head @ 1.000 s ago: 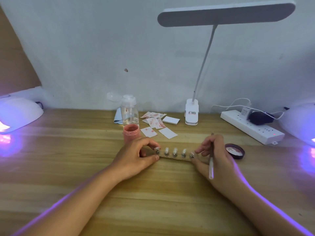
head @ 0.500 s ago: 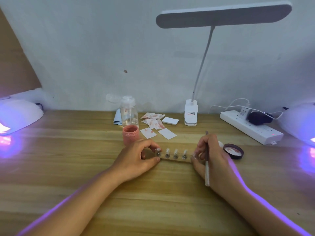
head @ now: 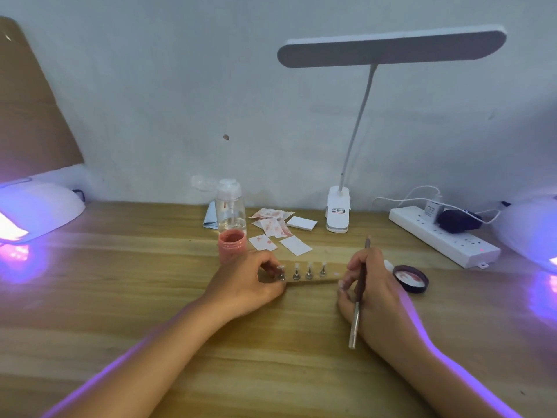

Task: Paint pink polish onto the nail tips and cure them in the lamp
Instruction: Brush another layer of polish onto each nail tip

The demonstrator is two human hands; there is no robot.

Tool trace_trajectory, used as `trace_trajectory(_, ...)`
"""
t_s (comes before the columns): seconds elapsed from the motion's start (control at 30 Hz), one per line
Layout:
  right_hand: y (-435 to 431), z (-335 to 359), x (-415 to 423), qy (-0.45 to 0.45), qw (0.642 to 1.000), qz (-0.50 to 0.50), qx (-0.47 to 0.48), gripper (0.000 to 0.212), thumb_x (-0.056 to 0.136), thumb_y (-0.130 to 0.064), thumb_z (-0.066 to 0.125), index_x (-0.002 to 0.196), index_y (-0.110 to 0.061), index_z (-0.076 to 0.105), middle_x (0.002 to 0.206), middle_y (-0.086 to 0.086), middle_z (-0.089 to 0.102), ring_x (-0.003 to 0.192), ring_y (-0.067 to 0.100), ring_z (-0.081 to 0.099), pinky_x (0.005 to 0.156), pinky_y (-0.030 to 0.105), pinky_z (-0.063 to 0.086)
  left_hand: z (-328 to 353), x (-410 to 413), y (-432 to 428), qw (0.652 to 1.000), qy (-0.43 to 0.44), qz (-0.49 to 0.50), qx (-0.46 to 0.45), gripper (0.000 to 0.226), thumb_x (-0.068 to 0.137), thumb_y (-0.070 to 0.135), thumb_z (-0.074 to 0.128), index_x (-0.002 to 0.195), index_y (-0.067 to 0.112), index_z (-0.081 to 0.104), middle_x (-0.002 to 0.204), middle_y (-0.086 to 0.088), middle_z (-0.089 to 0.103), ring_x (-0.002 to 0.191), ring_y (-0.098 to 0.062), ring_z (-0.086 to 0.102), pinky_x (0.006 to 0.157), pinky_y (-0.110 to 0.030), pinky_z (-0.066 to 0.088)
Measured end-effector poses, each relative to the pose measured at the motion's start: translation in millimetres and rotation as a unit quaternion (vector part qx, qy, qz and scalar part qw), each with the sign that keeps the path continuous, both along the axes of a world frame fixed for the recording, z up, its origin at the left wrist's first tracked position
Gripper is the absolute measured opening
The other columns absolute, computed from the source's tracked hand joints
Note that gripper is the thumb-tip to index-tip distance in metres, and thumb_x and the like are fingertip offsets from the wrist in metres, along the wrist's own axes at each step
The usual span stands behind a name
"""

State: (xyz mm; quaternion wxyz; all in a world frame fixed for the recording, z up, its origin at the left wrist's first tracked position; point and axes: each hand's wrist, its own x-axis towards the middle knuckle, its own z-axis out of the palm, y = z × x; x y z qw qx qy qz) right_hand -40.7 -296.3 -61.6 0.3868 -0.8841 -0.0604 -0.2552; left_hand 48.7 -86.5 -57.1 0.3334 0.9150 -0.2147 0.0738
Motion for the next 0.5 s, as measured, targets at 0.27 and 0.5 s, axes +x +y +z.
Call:
trace_trajectory(0.27,3,-6,7,0.022,1.0,0.0,0.015,0.018,0.084,-0.02,0.057,0.092,-0.03,0.045,0.072,-0.001,0.061,0.065,0.02,0.061,0.066,0.05,0.054,6,18,-24,0.99,-0.092,0.083,0.067,0.022,0.085,0.031,0.063,0.107,0.029,0.065,0.1,0.014,0.07,0.103,-0.009,0.062,0.092,-0.033,0.047)
trace_trajectory(0.5,-1,-13,8,0.046,0.999,-0.006,-0.025,0.041,0.081,-0.01,0.064,0.09,-0.039,0.036,0.075,-0.009,0.062,0.071,0.009,0.062,0.069,0.031,0.054,3,5,-30,0.945,-0.247,0.093,0.191,0.032,0.092,0.035,0.051,0.123,0.023,0.049,0.101,0.002,0.071,0.093,-0.026,0.066,0.07,-0.035,0.049)
